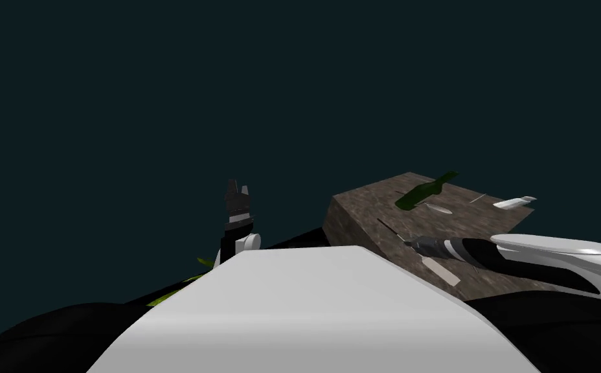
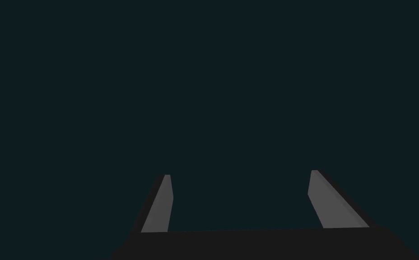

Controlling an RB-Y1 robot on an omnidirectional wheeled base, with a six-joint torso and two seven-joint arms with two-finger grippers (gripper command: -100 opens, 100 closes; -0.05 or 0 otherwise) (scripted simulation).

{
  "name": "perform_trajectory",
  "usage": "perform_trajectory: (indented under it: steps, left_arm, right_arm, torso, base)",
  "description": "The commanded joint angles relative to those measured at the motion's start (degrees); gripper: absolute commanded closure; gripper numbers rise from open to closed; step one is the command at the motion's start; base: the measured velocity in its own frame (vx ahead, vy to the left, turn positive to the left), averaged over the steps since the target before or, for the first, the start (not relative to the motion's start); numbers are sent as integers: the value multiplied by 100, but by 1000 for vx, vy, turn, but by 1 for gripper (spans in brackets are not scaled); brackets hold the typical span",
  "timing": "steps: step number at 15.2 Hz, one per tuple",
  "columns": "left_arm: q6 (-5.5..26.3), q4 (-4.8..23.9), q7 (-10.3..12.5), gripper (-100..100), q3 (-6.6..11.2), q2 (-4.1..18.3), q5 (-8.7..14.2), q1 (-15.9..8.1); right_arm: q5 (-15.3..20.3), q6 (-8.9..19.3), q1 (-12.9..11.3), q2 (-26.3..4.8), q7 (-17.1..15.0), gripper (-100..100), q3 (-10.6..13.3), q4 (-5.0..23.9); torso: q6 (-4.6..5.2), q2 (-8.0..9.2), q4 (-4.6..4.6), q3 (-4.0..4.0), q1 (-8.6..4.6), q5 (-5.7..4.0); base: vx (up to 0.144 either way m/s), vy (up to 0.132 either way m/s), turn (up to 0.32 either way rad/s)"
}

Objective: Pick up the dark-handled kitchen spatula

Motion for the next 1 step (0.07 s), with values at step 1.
perform_trajectory:
  steps: [1]
  left_arm:
    - [0, 0, 0, 0, 0, 0, 0, 0]
  right_arm:
    - [0, 0, 0, 0, 0, 100, 0, 0]
  torso:
    - [0, 0, 0, 0, 0, 0]
  base:
    - [-23, 8, -33]
